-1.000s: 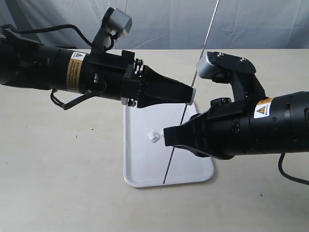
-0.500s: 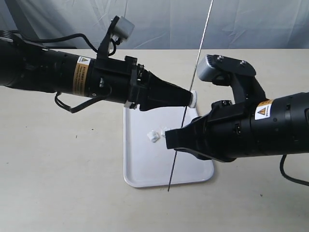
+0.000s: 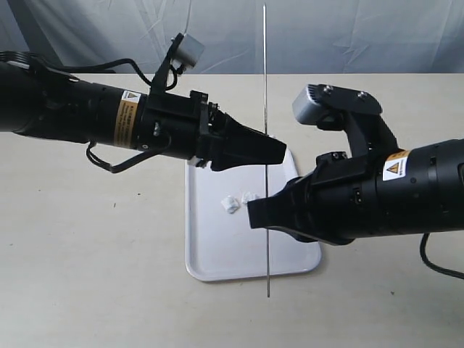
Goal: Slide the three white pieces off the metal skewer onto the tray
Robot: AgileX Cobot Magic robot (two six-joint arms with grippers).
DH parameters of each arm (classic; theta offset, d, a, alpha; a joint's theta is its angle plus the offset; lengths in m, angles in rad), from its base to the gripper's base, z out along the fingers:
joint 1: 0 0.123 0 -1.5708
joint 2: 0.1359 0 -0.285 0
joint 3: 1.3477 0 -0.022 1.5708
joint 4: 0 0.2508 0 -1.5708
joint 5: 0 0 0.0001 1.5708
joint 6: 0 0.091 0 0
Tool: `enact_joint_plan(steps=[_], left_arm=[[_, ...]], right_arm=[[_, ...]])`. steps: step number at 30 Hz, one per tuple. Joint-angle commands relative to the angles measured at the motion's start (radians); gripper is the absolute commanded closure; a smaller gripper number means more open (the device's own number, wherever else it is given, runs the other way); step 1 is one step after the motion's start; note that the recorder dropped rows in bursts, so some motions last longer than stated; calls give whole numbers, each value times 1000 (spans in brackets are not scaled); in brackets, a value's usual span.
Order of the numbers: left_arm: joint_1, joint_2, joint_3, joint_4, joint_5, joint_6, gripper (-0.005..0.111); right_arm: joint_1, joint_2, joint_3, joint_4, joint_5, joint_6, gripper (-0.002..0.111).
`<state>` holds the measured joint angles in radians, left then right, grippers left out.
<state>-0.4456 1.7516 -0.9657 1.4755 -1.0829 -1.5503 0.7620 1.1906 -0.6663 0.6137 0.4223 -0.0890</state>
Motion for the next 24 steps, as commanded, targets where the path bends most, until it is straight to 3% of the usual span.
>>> enact_joint_plan(steps=[1, 5, 10, 24], left_arm=[[16, 4, -1, -17, -54, 7, 58], [71, 4, -1, -39, -138, -1, 58], [114, 4, -1, -67, -138, -18, 58], [74, 4, -1, -16, -138, -45, 58]], right_arm=[[-4, -10, -7, 6, -17, -14, 109], [-4, -10, -7, 6, -18, -14, 109], [-4, -10, -7, 6, -48, -14, 109], [-4, -10, -7, 0, -64, -14, 109]])
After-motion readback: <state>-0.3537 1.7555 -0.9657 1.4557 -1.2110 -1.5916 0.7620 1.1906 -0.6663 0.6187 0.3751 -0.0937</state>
